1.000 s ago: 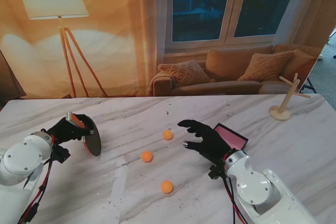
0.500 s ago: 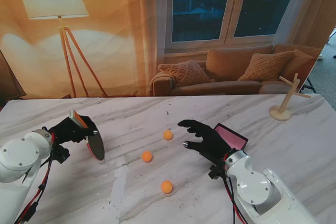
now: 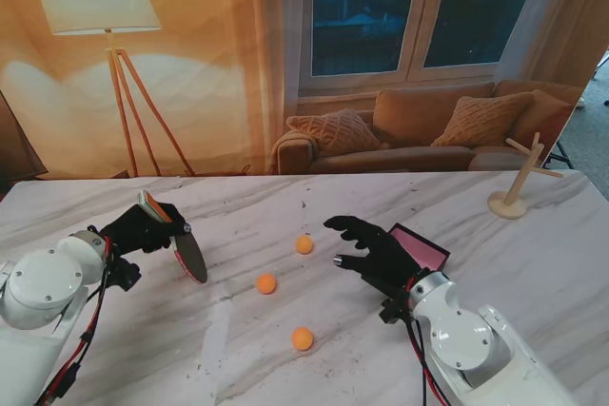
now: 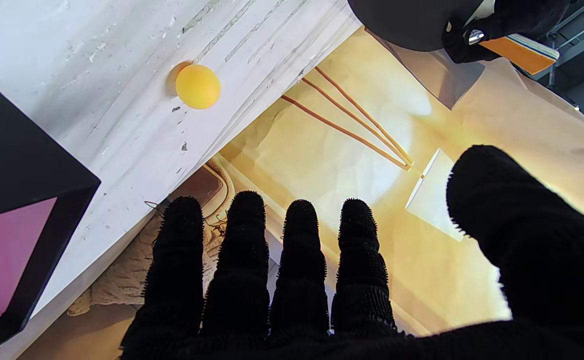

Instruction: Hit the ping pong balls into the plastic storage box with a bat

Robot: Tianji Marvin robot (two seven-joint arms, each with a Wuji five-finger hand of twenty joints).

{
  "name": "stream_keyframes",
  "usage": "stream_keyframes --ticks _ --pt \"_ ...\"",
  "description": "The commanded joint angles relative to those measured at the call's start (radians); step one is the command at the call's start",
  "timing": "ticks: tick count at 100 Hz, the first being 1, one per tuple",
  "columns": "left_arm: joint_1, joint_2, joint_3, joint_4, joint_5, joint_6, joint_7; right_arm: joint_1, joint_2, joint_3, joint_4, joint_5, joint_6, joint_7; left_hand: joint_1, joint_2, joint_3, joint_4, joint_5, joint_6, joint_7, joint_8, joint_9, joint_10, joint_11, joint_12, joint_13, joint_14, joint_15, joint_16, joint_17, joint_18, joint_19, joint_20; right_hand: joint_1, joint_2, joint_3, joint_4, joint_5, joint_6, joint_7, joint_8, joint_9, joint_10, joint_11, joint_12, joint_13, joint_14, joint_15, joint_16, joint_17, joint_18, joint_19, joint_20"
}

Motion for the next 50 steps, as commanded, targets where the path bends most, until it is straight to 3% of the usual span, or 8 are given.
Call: stream_keyframes --ticks 1,50 --pt "0.002 -0.016 0.01 -0.02 -0.005 -0.007 -0.006 -0.001 -0.001 0.006 -0.004 -0.005 0.001 0.014 -0.018 0.079 0.104 0.002 0.055 0.038 0.048 0.016 0.063 -0.046 0.05 -0.009 0.078 0.029 0.055 -0.02 0.052 -0.069 0.105 -0.069 -0.035 0.021 -0.016 0.044 0.042 0.005 0.017 0.006 0.019 -0.004 0.014 0.023 0.022 0.004 0.022 0.018 0.006 -0.013 0.034 0.027" --pt "0.01 -0.053 0.07 -0.055 -0.056 -0.006 0.138 0.048 -0.001 0.017 -0.002 -0.023 -0.001 0.013 -0.106 0.058 0.216 0.011 0.097 0.025 0.095 0.026 0.126 -0.067 0.088 -0.013 0.164 -0.008 0.109 -0.059 0.164 -0.079 0.193 -0.162 -0.026 0.002 0.007 0.042 0.205 0.052 0.125 0.095 0.181 0.075 0.149 0.194 0.158 0.03 0.204 0.143 0.065 0.019 0.272 0.094"
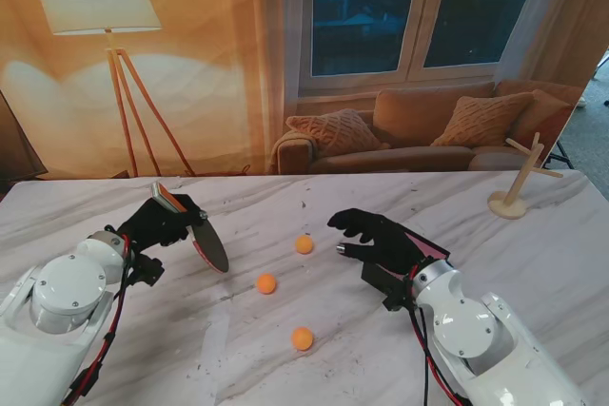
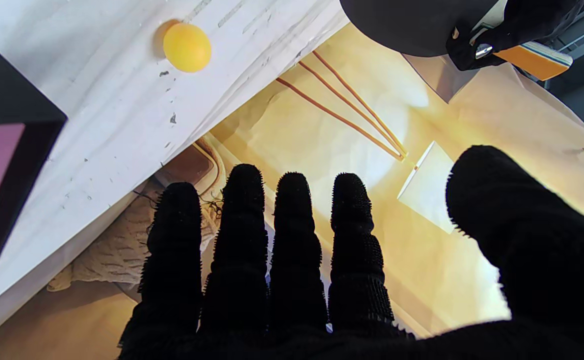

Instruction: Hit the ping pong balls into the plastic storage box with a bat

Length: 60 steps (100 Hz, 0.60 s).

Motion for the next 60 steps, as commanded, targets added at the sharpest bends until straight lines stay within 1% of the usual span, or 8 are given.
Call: stream_keyframes --ticks 1,22,36,44,60 --pt "0.003 -0.01 0.007 -0.02 -0.006 0.001 -0.014 0.016 -0.003 0.002 -0.001 -0.003 0.005 0.007 -0.005 0.059 0.078 0.011 0.062 0.029 0.048 0.019 0.06 -0.044 0.038 -0.011 0.052 0.026 0.05 -0.01 0.046 -0.082 0.1 -0.065 -0.025 -0.002 0.007 0.042 0.048 0.007 0.024 0.021 0.031 0.007 0.028 0.025 0.044 0.007 0.036 0.024 0.012 -0.005 0.048 0.03" --pt "0.002 -0.014 0.018 -0.041 -0.016 0.006 0.003 0.053 -0.006 -0.001 0.008 -0.026 0.009 -0.011 -0.009 0.061 0.081 0.013 0.06 0.027 0.05 0.023 0.061 -0.047 0.039 -0.012 0.052 0.021 0.052 -0.014 0.046 -0.084 0.106 -0.077 -0.01 -0.017 0.047 0.041 0.132 0.009 0.065 0.062 0.089 0.034 0.068 0.064 0.1 0.012 0.14 0.077 0.05 0.007 0.177 0.045" --pt "0.004 -0.019 0.024 -0.052 -0.024 0.011 0.022 0.084 -0.009 -0.007 0.017 -0.046 0.021 -0.024 -0.01 0.059 0.083 0.014 0.061 0.024 0.052 0.026 0.063 -0.049 0.04 -0.012 0.056 0.016 0.055 -0.015 0.05 -0.091 0.11 -0.084 0.009 -0.033 0.086 0.038 0.178 0.003 0.081 0.079 0.124 0.043 0.096 0.09 0.136 0.013 0.23 0.124 0.082 0.01 0.265 0.063" --pt "0.005 -0.021 0.027 -0.053 -0.024 0.009 0.032 0.106 -0.011 -0.015 0.024 -0.056 0.033 -0.032 -0.012 0.06 0.083 0.015 0.061 0.024 0.051 0.027 0.065 -0.051 0.041 -0.011 0.058 0.016 0.056 -0.017 0.054 -0.093 0.113 -0.088 0.014 -0.043 0.101 0.036 0.194 0.0 0.085 0.083 0.132 0.049 0.111 0.104 0.15 0.004 0.283 0.151 0.1 0.008 0.311 0.075" --pt "0.007 -0.03 0.036 -0.051 -0.044 0.004 0.061 0.159 -0.014 -0.042 0.044 -0.067 0.071 -0.031 -0.012 0.057 0.085 0.016 0.061 0.023 0.05 0.027 0.065 -0.051 0.041 -0.012 0.059 0.013 0.057 -0.018 0.056 -0.095 0.117 -0.094 0.027 -0.064 0.115 0.033 0.225 -0.004 0.093 0.086 0.137 0.059 0.126 0.117 0.158 0.002 0.329 0.173 0.112 0.007 0.348 0.082"
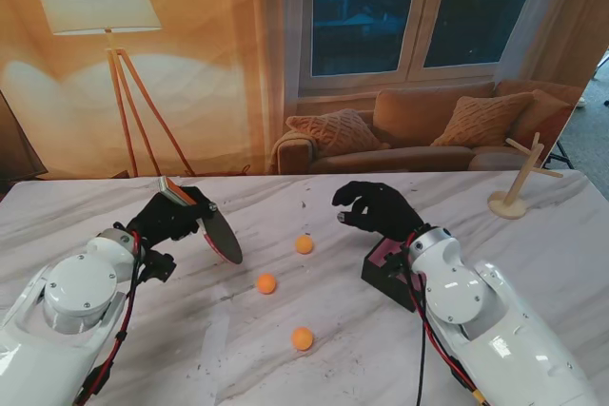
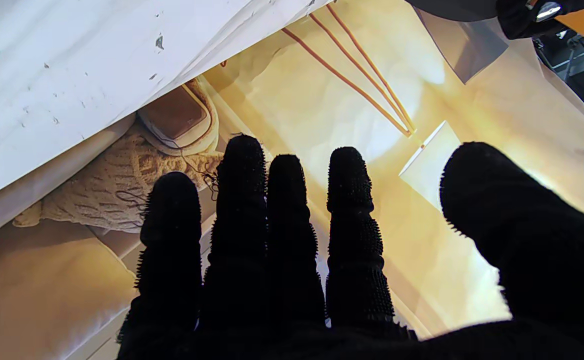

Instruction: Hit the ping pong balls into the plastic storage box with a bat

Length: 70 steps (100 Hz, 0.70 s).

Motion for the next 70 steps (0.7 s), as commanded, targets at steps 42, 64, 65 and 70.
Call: stream_keyframes --ticks 42,64,65,70 --pt "0.023 -0.017 0.009 -0.01 -0.024 -0.023 0.027 0.155 -0.015 -0.122 0.089 -0.048 0.126 0.028 -0.005 0.06 0.07 0.017 0.062 0.022 0.042 0.023 0.065 -0.053 0.042 -0.01 0.058 0.013 0.055 -0.008 0.048 -0.098 0.11 -0.08 0.059 -0.075 0.094 0.021 0.075 0.011 0.005 0.008 -0.036 -0.003 0.001 0.016 -0.024 -0.007 -0.031 -0.018 -0.033 -0.008 -0.016 -0.012" --pt "0.042 -0.02 0.0 -0.019 -0.021 -0.035 0.043 0.205 -0.019 -0.185 0.134 -0.04 0.163 0.047 -0.008 0.057 0.074 0.019 0.065 0.019 0.046 0.027 0.069 -0.053 0.045 -0.009 0.064 0.01 0.059 -0.009 0.053 -0.101 0.116 -0.085 0.076 -0.099 0.117 0.014 0.091 0.048 -0.022 -0.023 -0.084 -0.013 -0.057 -0.053 -0.104 -0.002 -0.214 -0.125 -0.102 -0.029 -0.173 -0.097" --pt "0.043 -0.02 0.0 -0.02 -0.021 -0.036 0.044 0.208 -0.019 -0.189 0.136 -0.041 0.163 0.048 -0.008 0.058 0.074 0.019 0.065 0.019 0.046 0.027 0.07 -0.053 0.045 -0.009 0.065 0.01 0.059 -0.009 0.054 -0.101 0.116 -0.085 0.077 -0.1 0.118 0.014 0.093 0.051 -0.023 -0.025 -0.087 -0.013 -0.059 -0.057 -0.109 -0.001 -0.22 -0.13 -0.106 -0.03 -0.179 -0.099" --pt "0.048 -0.021 -0.002 -0.023 -0.021 -0.04 0.049 0.221 -0.019 -0.205 0.149 -0.048 0.163 0.051 -0.01 0.057 0.077 0.019 0.066 0.02 0.047 0.028 0.071 -0.054 0.046 -0.009 0.066 0.008 0.06 -0.009 0.056 -0.102 0.118 -0.086 0.08 -0.105 0.125 0.013 0.103 0.063 -0.027 -0.034 -0.101 -0.015 -0.07 -0.072 -0.131 -0.004 -0.251 -0.149 -0.121 -0.041 -0.213 -0.116"
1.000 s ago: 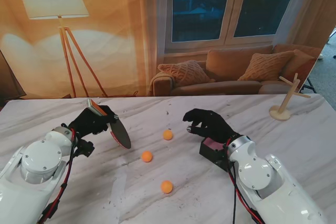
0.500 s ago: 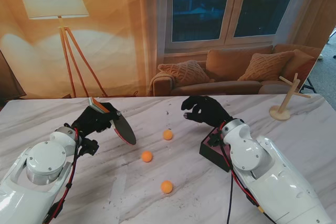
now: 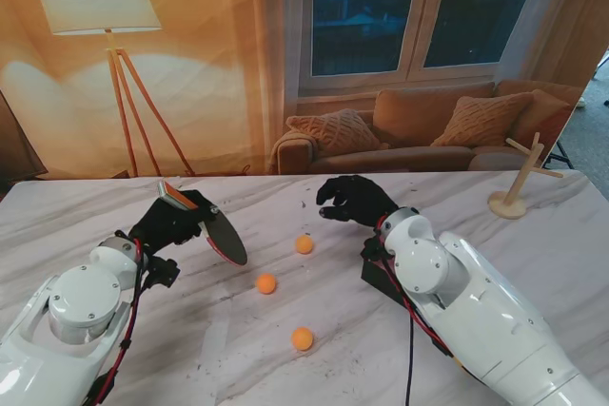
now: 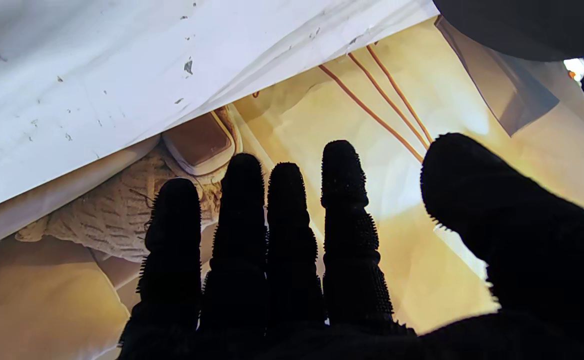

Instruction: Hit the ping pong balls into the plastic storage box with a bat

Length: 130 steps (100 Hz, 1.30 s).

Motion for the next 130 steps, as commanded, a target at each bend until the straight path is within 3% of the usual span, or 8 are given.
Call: stream_keyframes --ticks 1,18,46,78,100,130 --pt "0.013 -0.006 -0.005 -0.015 -0.001 -0.009 -0.003 0.016 -0.009 -0.016 0.021 -0.012 0.008 0.022 -0.006 0.057 0.077 0.019 0.057 0.026 0.045 0.019 0.053 -0.047 0.046 -0.008 0.054 0.015 0.052 -0.009 0.043 -0.1 0.103 -0.064 0.02 -0.031 0.054 0.013 0.042 0.021 -0.017 -0.014 -0.041 -0.013 -0.025 -0.025 -0.047 -0.004 -0.038 -0.02 -0.028 -0.04 -0.04 -0.029" --pt "0.027 -0.009 -0.009 -0.023 -0.001 -0.02 0.014 0.058 -0.012 -0.078 0.067 -0.025 0.014 0.028 -0.011 0.058 0.082 0.02 0.059 0.025 0.047 0.021 0.057 -0.048 0.047 -0.008 0.058 0.013 0.054 -0.01 0.045 -0.1 0.106 -0.068 0.037 -0.045 0.077 0.011 0.04 0.033 -0.038 -0.04 -0.087 -0.02 -0.041 -0.057 -0.081 -0.007 -0.071 -0.048 -0.043 -0.052 -0.085 -0.052" --pt "0.05 -0.011 -0.022 -0.036 0.004 -0.033 0.032 0.111 -0.026 -0.179 0.134 -0.039 0.054 0.023 -0.017 0.056 0.09 0.021 0.061 0.023 0.05 0.024 0.061 -0.05 0.05 -0.007 0.063 0.012 0.057 -0.012 0.051 -0.1 0.112 -0.075 0.045 -0.046 0.079 0.008 -0.153 -0.123 -0.102 -0.076 -0.185 -0.043 -0.069 -0.097 -0.09 0.013 -0.067 -0.051 -0.045 -0.02 -0.026 -0.003" --pt "0.065 -0.013 -0.036 -0.046 0.014 -0.048 0.044 0.166 -0.041 -0.284 0.197 -0.043 0.098 0.031 -0.019 0.054 0.094 0.022 0.061 0.019 0.051 0.027 0.062 -0.052 0.05 -0.007 0.063 0.01 0.058 -0.014 0.05 -0.1 0.113 -0.079 -0.001 -0.058 0.034 0.006 -0.281 -0.208 -0.151 -0.123 -0.297 -0.08 -0.127 -0.164 -0.222 0.036 -0.195 -0.114 -0.121 -0.004 -0.111 -0.024" --pt "0.077 -0.014 -0.046 -0.054 0.018 -0.058 0.054 0.213 -0.045 -0.365 0.244 -0.07 0.092 0.048 -0.021 0.055 0.096 0.022 0.063 0.02 0.052 0.031 0.061 -0.052 0.05 -0.007 0.061 0.01 0.057 -0.014 0.048 -0.101 0.113 -0.082 -0.027 -0.051 0.012 0.012 -0.286 -0.197 -0.163 -0.132 -0.33 -0.093 -0.131 -0.184 -0.307 -0.028 -0.243 -0.135 -0.184 -0.039 -0.222 -0.048" --pt "0.089 -0.013 -0.056 -0.061 0.022 -0.07 0.053 0.269 -0.078 -0.443 0.322 -0.035 0.1 0.042 -0.022 0.056 0.097 0.023 0.063 0.018 0.051 0.036 0.061 -0.052 0.05 -0.006 0.059 0.011 0.057 -0.014 0.046 -0.101 0.113 -0.083 -0.028 -0.045 0.028 0.015 -0.26 -0.146 -0.15 -0.133 -0.325 -0.131 -0.148 -0.213 -0.383 -0.112 -0.263 -0.166 -0.265 -0.12 -0.429 -0.098"
